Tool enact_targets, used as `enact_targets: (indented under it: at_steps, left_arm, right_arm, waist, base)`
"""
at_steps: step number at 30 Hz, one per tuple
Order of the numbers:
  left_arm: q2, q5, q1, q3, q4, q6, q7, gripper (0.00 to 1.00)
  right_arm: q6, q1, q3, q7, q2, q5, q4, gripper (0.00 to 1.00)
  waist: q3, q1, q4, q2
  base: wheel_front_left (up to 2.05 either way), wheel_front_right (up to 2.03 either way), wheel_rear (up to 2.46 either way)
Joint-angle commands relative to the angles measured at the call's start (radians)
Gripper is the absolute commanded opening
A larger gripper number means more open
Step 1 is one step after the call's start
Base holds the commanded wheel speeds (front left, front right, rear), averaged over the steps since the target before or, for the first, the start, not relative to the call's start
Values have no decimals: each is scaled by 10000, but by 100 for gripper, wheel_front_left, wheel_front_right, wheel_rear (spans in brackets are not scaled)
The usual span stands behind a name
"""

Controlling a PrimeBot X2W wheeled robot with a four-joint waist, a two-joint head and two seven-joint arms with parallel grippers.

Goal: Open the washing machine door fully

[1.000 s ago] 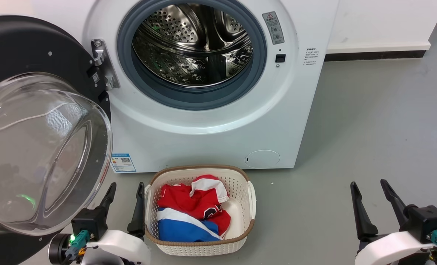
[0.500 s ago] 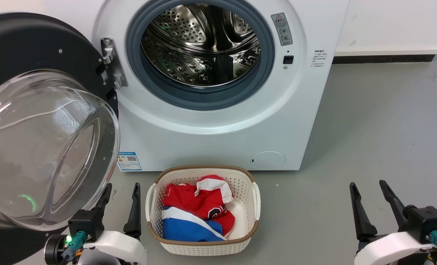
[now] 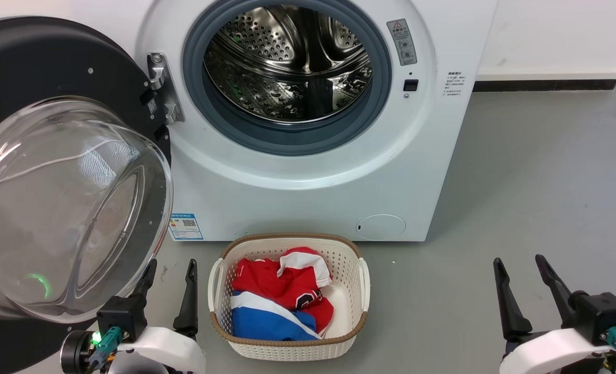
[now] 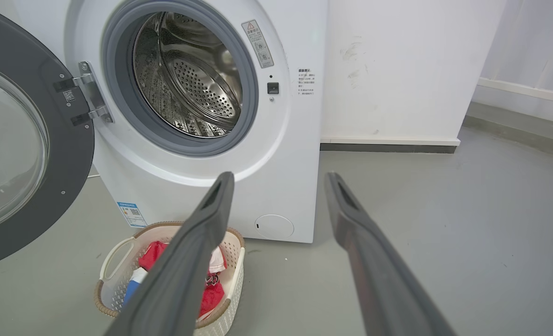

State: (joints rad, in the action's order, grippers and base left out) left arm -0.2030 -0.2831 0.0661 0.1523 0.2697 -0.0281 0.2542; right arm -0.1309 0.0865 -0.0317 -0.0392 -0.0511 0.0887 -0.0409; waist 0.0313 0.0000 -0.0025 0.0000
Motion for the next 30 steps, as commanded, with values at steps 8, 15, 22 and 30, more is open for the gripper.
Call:
enact_targets:
  at_steps: [8,15,22,30]
  left_arm:
    - [60,-438,46,-140,152,35,-181,0]
    - [201,-1724,88,-390,103,188,-539,0]
    - [333,-2883,106,-594,29,329,-828,0]
    - [466,-4097,150,-828,-21,478,-1148,0]
  right_arm:
    - [0,11,16,-14,4,483,164,0]
    - [0,-209,-29,123,-58,2058,439,0]
    - [0,-410,-53,220,-102,3423,689,0]
    - [1,-599,-85,325,-135,4851,937,0]
  waist:
    - [-20,0,27,0]
    - [-38,0,27,0]
    - [-57,0,27,0]
    - [-78,0,27,0]
  base:
    - [0,0,0]
    - [0,0,0]
    - [0,0,0]
    - [0,0,0]
